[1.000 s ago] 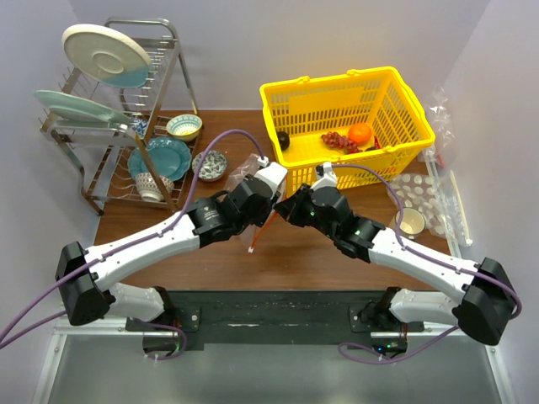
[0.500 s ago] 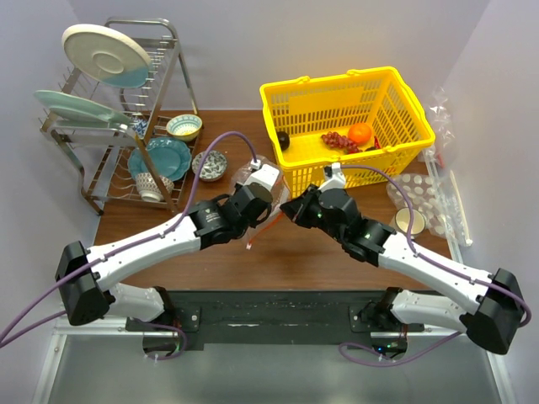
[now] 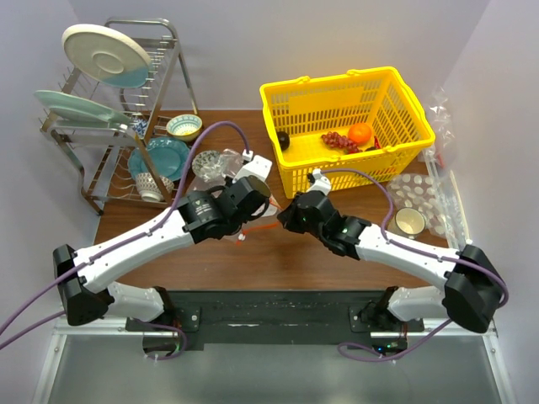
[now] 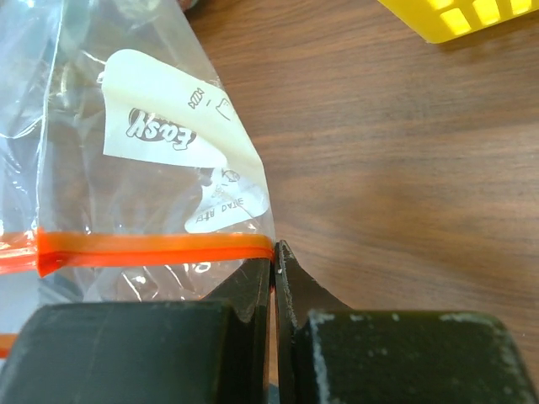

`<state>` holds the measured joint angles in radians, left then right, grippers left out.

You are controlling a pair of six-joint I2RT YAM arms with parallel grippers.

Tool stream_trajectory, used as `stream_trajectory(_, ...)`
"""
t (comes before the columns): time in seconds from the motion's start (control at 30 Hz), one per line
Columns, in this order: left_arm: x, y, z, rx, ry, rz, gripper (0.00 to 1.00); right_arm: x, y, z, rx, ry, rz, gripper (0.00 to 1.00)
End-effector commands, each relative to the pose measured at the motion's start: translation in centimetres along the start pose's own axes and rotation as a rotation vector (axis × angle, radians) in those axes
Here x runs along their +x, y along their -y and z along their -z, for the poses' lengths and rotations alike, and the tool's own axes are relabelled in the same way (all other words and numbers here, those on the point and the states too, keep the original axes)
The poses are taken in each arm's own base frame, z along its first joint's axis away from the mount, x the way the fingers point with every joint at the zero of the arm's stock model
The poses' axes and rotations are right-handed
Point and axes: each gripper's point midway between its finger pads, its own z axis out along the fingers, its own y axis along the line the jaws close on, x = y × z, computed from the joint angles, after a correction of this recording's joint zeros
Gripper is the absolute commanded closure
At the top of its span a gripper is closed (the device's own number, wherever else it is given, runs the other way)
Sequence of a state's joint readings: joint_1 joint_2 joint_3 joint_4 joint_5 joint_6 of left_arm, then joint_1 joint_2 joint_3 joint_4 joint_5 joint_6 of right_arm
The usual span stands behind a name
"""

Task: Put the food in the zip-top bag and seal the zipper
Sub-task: Open the zipper of the food storage bag.

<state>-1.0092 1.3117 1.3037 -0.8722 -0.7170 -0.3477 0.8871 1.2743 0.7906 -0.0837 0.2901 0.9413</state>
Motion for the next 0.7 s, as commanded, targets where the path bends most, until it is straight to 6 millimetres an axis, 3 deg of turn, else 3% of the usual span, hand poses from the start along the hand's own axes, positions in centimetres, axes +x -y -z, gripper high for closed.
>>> stream_trajectory(0.0, -0.2, -1.5, 0.0, -0.057, 0.071, 0.051, 1.00, 0.3, 3.9, -0.5, 0.147, 0.005, 0.106, 1.00)
stream_trajectory(0.07, -1.0, -1.0, -0.2, -0.021, 0.129, 0.069, 1.00, -0.4, 3.3, 0.1, 0.123, 0.021, 0.132, 1.00)
stream_trajectory(0.1, -0.3, -0.5, -0.6, -0.001, 0.122, 0.058, 1.00, -0.6, 3.1, 0.3, 0.112, 0.027, 0.144, 1.00)
stream_trajectory(0.27, -0.8, 0.5, -1.0, 0.052, 0.191, 0.062, 1.00, -1.7, 1.0, 1.6, -0.004, 0.038, 0.254, 0.91)
stream_trajectory(0.47, -1.1, -0.1, -0.7, 0.031, 0.205, 0.065, 1.00, -2.9, -2.1, 4.2, -0.166, 0.052, 0.369, 0.70)
stream_trajectory(0.5, -1.1, -0.2, -0.6, 0.031, 0.206, 0.055, 1.00, -3.3, -2.3, 4.6, -0.177, 0.065, 0.377, 0.63)
stream_trajectory(0.67, -1.0, 0.2, -0.7, 0.051, 0.208, 0.037, 1.00, -7.7, -3.6, 8.1, -0.166, 0.190, 0.421, 0.53)
